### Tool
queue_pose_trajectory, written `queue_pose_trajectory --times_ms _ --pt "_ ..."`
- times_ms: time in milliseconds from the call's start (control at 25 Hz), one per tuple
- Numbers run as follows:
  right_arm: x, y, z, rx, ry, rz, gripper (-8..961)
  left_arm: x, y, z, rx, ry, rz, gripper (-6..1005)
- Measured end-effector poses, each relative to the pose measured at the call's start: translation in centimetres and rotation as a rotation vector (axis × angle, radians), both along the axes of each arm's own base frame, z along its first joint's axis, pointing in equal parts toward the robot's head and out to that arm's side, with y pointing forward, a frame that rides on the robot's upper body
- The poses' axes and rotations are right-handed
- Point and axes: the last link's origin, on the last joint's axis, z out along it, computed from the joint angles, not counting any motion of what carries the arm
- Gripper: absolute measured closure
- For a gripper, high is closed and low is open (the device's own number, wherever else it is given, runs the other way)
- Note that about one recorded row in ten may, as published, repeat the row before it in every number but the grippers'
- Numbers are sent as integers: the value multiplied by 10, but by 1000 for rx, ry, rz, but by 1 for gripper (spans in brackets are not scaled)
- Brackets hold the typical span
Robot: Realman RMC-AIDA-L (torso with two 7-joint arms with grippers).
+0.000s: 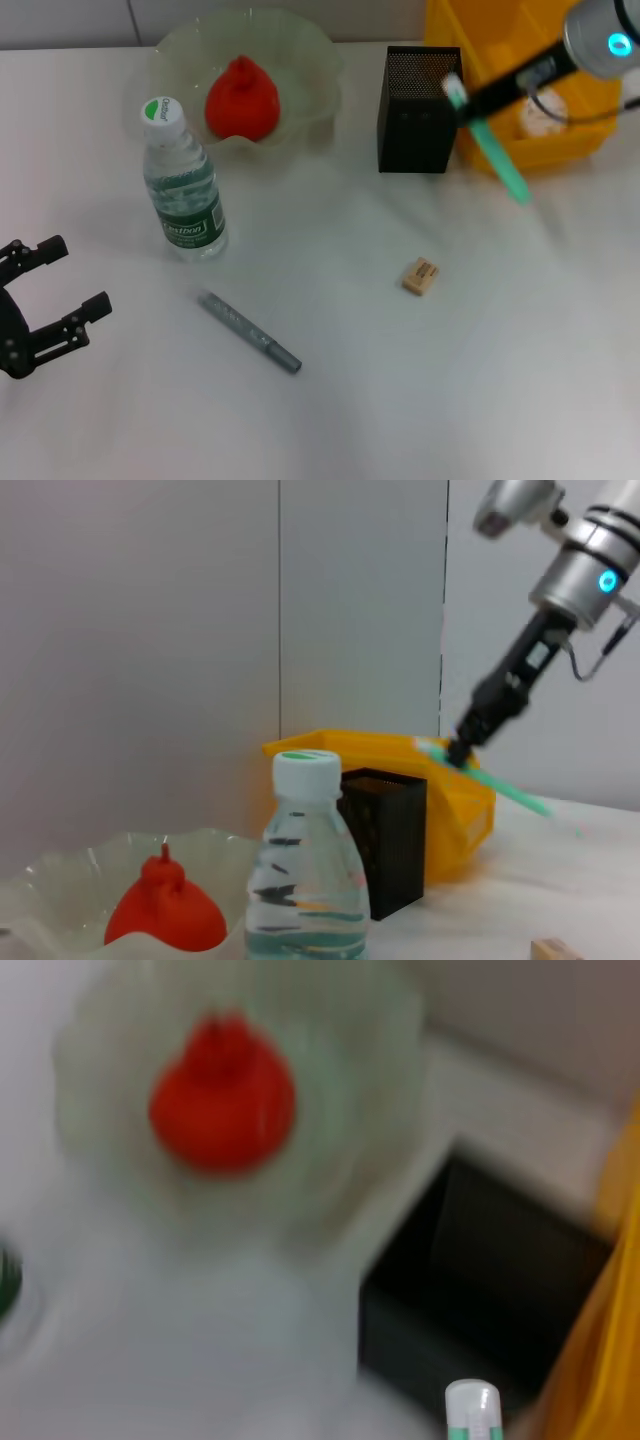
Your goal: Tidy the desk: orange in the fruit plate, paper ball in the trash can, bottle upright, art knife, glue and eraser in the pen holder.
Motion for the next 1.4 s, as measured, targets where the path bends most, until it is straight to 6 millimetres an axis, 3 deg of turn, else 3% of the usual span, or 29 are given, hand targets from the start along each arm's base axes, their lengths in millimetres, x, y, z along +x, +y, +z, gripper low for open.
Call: queue_pose_trajectory --times_ms 280,440,680,1400 --pt "-34 15 -1 165 114 268 746 -2 2 -1 6 11 19 185" --pt "-40 24 -5 229 142 329 737 -3 2 -1 8 10 22 184" --pt "-27 35 -13 272 137 334 723 -1 5 -1 3 3 18 185" --pt "7 30 -42 293 148 305 681 1 11 -3 -1 0 23 185"
